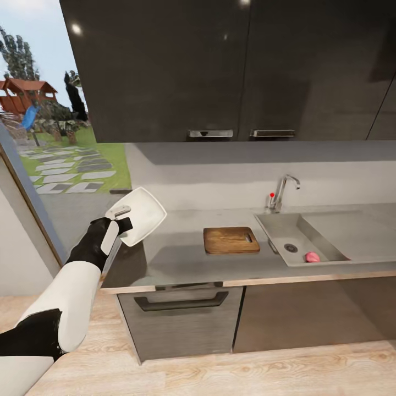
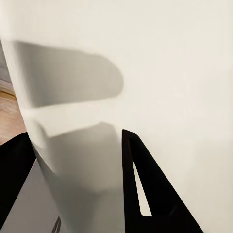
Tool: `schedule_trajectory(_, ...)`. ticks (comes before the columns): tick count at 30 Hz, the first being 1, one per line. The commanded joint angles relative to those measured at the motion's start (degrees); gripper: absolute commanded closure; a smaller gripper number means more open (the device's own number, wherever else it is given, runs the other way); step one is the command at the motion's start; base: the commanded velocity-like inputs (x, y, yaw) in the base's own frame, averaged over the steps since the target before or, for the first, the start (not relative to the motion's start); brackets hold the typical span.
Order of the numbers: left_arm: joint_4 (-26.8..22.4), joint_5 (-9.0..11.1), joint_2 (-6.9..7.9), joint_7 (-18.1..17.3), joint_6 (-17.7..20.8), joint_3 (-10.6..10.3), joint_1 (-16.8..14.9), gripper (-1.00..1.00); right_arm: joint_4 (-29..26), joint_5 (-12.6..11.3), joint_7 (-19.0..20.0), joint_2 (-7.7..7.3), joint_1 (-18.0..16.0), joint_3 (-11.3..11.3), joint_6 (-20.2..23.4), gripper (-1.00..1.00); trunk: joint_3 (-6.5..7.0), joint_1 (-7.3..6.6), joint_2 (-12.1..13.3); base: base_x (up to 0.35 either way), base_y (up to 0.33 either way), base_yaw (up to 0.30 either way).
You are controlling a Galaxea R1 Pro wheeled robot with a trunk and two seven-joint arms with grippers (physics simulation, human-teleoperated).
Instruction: In the kitchen, take the Vidalia onion out of the sink, dice it on the chopping board with the paring knife, put the diced onion into the bowl on the countertop, then place both the paring knife and the chopping board into the sink.
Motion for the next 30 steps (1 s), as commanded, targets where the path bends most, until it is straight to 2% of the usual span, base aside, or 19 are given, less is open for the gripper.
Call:
schedule_trajectory(1, -0.1, 0.6, 0.00, 0.4, 0.2, 0.0, 0.0, 1.00, 0.0, -0.5, -0.2, -0.04, 0.0, 0.5, -0.2, -1.00, -0.13, 0.04, -0.1, 0.000, 0.000, 0.000)
schedule_trajectory(10, 1.7, 0.6, -0.12, 0.4, 0.5, -0.2, -0.1, 1.00, 0.0, -0.5, -0.2, -0.04, 0.0, 0.5, -0.2, -1.00, -0.13, 0.04, -0.1, 0.004, 0.000, 0.000)
schedule_trajectory(13, 2.3, 0.5, -0.22, 0.4, 2.0, -0.3, -0.1, 1.00, 0.0, -0.5, -0.2, -0.04, 0.0, 0.5, -0.2, -1.00, -0.13, 0.04, -0.1, 0.099, 0.000, 0.000)
schedule_trajectory(19, 2.0, 0.5, -1.13, 0.4, 7.2, -0.2, -0.1, 1.00, 0.0, -0.5, -0.2, -0.04, 0.0, 0.5, -0.2, -1.00, -0.13, 0.04, -0.1, 0.027, 0.000, 0.000)
schedule_trajectory(24, 1.5, 0.5, -2.31, 0.4, 13.9, -0.1, -0.1, 1.00, 0.0, -0.5, -0.2, -0.04, 0.0, 0.5, -0.2, -1.00, -0.13, 0.04, -0.1, 0.004, 0.000, 0.000)
schedule_trajectory(28, 1.2, 0.4, -2.82, 0.6, 22.5, 0.0, -0.1, 1.00, 0.0, -0.5, -0.2, -0.04, 0.0, 0.5, -0.2, -1.00, -0.13, 0.04, -0.1, 0.000, 0.000, 0.000)
schedule_trajectory(30, 1.3, 0.4, -2.86, 0.6, 23.7, 0.0, -0.1, 1.00, 0.0, -0.5, -0.2, -0.04, 0.0, 0.5, -0.2, -1.00, -0.13, 0.04, -0.1, 0.000, 0.000, 0.000)
